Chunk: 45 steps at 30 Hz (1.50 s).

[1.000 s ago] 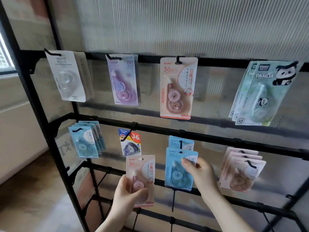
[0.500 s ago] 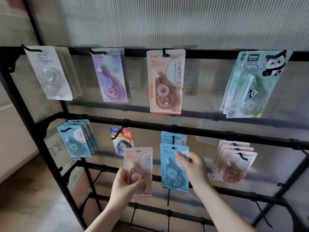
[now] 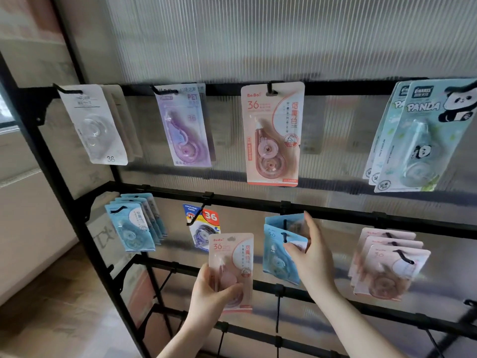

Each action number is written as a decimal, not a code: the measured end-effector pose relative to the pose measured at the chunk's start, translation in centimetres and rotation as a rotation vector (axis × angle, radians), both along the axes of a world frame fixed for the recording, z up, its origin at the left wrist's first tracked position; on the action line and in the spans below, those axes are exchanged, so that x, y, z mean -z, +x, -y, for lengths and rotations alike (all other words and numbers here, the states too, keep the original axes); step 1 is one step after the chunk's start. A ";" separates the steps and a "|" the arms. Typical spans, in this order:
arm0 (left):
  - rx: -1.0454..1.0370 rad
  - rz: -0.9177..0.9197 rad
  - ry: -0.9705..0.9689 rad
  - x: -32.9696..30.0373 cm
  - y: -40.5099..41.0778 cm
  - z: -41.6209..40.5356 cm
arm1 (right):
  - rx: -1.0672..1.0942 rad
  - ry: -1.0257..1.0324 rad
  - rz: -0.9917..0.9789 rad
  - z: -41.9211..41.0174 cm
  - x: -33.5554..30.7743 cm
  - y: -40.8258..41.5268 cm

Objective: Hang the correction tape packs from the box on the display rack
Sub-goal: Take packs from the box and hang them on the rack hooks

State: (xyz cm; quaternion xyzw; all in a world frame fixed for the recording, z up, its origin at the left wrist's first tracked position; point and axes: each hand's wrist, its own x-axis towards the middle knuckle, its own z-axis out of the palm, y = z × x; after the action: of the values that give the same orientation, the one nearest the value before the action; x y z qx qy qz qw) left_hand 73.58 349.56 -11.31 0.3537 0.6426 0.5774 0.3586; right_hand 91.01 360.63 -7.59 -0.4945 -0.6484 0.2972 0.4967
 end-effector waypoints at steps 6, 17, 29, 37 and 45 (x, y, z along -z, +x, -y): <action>-0.008 0.006 -0.005 -0.4 -0.5 -0.2 | 0.086 0.095 0.181 -1.2 0.5 -0.5; -0.009 -0.003 -0.014 -0.4 -0.8 -0.3 | 0.201 0.430 0.426 -1.9 1.0 0.3; 0.072 -0.005 0.034 -2.8 -0.2 0.9 | 0.220 0.418 0.500 0.0 0.0 1.6; 0.146 0.005 0.059 -3.8 -0.3 2.5 | 0.294 0.418 0.581 2.4 -1.7 2.9; 0.243 -0.002 0.101 -4.7 0.6 3.7 | 0.415 0.306 0.696 5.7 -3.3 5.3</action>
State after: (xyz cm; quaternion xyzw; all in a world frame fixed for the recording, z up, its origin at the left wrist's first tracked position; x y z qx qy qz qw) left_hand 74.17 345.90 -6.58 0.4473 0.5655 0.5609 0.4069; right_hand 96.35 354.96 -4.31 -0.6060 -0.7005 -0.0928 0.3653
